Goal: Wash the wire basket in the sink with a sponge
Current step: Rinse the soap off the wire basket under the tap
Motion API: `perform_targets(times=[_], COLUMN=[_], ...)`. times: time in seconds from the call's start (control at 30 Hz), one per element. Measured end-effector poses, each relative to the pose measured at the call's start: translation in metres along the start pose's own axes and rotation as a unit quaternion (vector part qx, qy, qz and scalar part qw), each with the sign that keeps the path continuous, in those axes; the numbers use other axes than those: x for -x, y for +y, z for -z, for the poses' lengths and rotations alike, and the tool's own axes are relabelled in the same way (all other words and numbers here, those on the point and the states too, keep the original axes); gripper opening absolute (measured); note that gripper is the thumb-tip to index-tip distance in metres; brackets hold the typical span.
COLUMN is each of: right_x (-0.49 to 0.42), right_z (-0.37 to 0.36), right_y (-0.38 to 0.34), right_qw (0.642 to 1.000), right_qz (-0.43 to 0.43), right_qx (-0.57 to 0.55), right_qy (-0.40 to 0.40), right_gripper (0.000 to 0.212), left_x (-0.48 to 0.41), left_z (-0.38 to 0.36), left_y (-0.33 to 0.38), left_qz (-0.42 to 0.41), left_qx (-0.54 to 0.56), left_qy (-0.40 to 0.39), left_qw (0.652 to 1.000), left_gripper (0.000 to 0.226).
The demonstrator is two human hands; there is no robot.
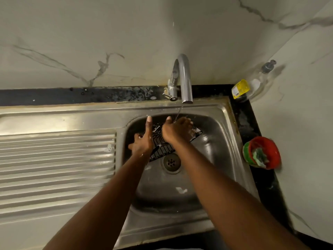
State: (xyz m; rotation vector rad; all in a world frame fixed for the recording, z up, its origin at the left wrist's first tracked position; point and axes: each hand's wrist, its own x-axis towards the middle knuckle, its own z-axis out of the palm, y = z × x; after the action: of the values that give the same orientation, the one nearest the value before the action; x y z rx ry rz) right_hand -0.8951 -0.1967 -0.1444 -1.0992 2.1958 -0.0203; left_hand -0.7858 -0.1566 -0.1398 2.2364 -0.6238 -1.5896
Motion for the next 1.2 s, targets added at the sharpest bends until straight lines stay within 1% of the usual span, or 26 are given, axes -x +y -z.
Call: perform_targets(times=[0.07,0.1,0.17,0.2,0.23,0.27,0.3,0.33,0.37,0.47,0.53,0.6,0.67,0.7,0.73,0.77,0.83,0.87,0.93,0.97,1.0,1.03,1.07,1.1,1.13,1.2], right_x=[-0.029,-0.04,-0.049,-0.051,-0.052,-0.049,-0.049,-0.043,-0.037,-0.007,0.004,0.006,0.0,-0.008,-0.022,-0.038,-0.064,-0.072,-0.074,-0.07,-0.067,-0.066,-0.067,-0.066,-0.065,-0.064], right_z=[0.011,0.015,0.027,0.03,0.032,0.031,0.025,0.023,0.019,0.01,-0.004,-0.009,-0.008,-0.005,-0.002,0.001,0.006,0.004,-0.001,-0.002,-0.002,-0.001,0.001,0.003,0.004,0.008], right_y=[0.012,0.014,0.012,0.012,0.013,0.014,0.017,0.015,0.012,0.001,0.0,0.012,0.04,0.056,0.073,0.088,0.112,0.118,0.117,0.109,0.101,0.094,0.085,0.077,0.072,0.065], right_qw=[0.998,0.997,0.995,0.994,0.993,0.992,0.994,0.996,0.997,0.994,0.986,0.963,0.921,0.903,0.898,0.91,0.947,0.957,0.97,0.98,0.99,0.996,0.996,0.995,0.995,0.997], right_qz=[-0.062,-0.073,-0.063,-0.063,-0.061,-0.064,-0.061,-0.052,-0.033,0.061,0.152,0.263,0.386,0.425,0.437,0.412,0.319,0.285,0.232,0.184,0.11,0.032,-0.02,-0.044,-0.05,-0.033], right_qx=[-0.01,-0.025,-0.071,-0.077,-0.078,-0.083,-0.077,-0.067,-0.049,-0.022,0.003,0.012,0.012,0.012,0.015,0.015,-0.018,-0.037,-0.058,-0.063,-0.071,-0.074,-0.076,-0.077,-0.074,-0.041], right_qy=[0.0,-0.006,-0.034,-0.053,-0.064,-0.063,-0.048,-0.038,-0.039,-0.086,-0.072,-0.053,-0.06,-0.056,-0.042,-0.032,-0.027,-0.035,-0.048,-0.048,-0.042,-0.036,-0.037,-0.044,-0.051,-0.06], right_gripper=[0.086,0.08,0.06,0.054,0.053,0.057,0.066,0.075,0.078,0.073,0.068,0.067,0.068,0.067,0.066,0.064,0.063,0.063,0.064,0.068,0.074,0.08,0.085,0.088,0.091,0.094], left_x=[0.003,0.002,0.002,0.001,-0.001,-0.002,-0.004,-0.005,-0.009,-0.015,-0.018,-0.02,-0.023,-0.024,-0.023,-0.025,-0.023,-0.021,-0.018,-0.017,-0.018,-0.018,-0.018,-0.017,-0.016,-0.015], left_z=[0.001,0.0,-0.006,-0.009,-0.013,-0.015,-0.015,-0.015,-0.014,-0.008,-0.004,0.0,0.002,0.001,0.001,0.001,0.0,-0.001,-0.004,-0.004,-0.004,-0.006,-0.007,-0.007,-0.007,-0.004], left_y=[0.005,0.008,0.013,0.015,0.017,0.018,0.019,0.019,0.018,0.006,-0.001,-0.002,-0.006,-0.009,-0.009,-0.01,-0.005,-0.003,0.0,0.0,0.0,-0.002,-0.003,-0.004,-0.006,-0.012], left_qz=[-0.012,-0.02,-0.042,-0.044,-0.047,-0.043,-0.05,-0.058,-0.066,-0.067,-0.078,-0.083,-0.061,-0.057,-0.056,-0.062,-0.083,-0.093,-0.105,-0.105,-0.106,-0.108,-0.108,-0.108,-0.109,-0.11], left_qx=[-0.004,-0.007,-0.017,-0.029,-0.039,-0.045,-0.04,-0.033,-0.026,-0.017,0.014,0.033,0.063,0.075,0.081,0.086,0.086,0.079,0.065,0.06,0.054,0.05,0.047,0.042,0.037,0.051], left_qy=[-0.006,-0.01,-0.022,-0.021,-0.011,-0.003,0.001,0.001,0.001,0.012,0.011,0.017,0.028,0.031,0.034,0.033,0.024,0.025,0.028,0.026,0.02,0.017,0.016,0.02,0.02,0.005], left_qw=[1.0,1.0,0.999,0.998,0.998,0.998,0.998,0.998,0.997,0.998,0.997,0.996,0.996,0.995,0.995,0.994,0.993,0.992,0.992,0.992,0.993,0.993,0.993,0.993,0.993,0.993], left_gripper=[0.133,0.135,0.142,0.145,0.146,0.145,0.144,0.142,0.138,0.12,0.116,0.122,0.135,0.141,0.144,0.146,0.141,0.137,0.137,0.139,0.137,0.132,0.125,0.119,0.116,0.117])
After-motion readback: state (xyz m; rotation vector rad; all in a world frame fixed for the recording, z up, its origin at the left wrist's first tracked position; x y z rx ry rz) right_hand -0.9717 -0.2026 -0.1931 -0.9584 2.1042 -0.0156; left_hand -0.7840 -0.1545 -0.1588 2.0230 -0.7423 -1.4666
